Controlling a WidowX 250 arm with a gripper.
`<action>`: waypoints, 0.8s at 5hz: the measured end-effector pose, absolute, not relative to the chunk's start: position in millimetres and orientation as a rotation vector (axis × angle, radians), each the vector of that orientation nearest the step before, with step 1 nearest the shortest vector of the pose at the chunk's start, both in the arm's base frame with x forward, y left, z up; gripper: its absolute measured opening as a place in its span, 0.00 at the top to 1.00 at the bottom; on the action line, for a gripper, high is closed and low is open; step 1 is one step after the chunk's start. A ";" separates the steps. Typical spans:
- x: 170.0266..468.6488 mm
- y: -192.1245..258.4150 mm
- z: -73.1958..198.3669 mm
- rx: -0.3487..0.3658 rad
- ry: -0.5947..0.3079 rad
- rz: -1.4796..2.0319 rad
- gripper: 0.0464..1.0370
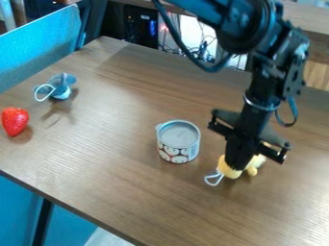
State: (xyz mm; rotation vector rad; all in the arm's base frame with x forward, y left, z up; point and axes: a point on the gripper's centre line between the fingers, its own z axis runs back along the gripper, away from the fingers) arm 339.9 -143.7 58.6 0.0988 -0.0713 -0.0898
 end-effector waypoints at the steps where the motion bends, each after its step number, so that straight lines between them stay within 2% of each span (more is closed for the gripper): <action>1: 326.1 -142.3 97.5 0.030 -0.161 -0.074 0.96; 2: 302.2 -138.6 111.1 0.014 -0.172 -0.055 0.96; 4: 236.4 -167.3 66.7 -0.060 -0.032 -0.120 0.96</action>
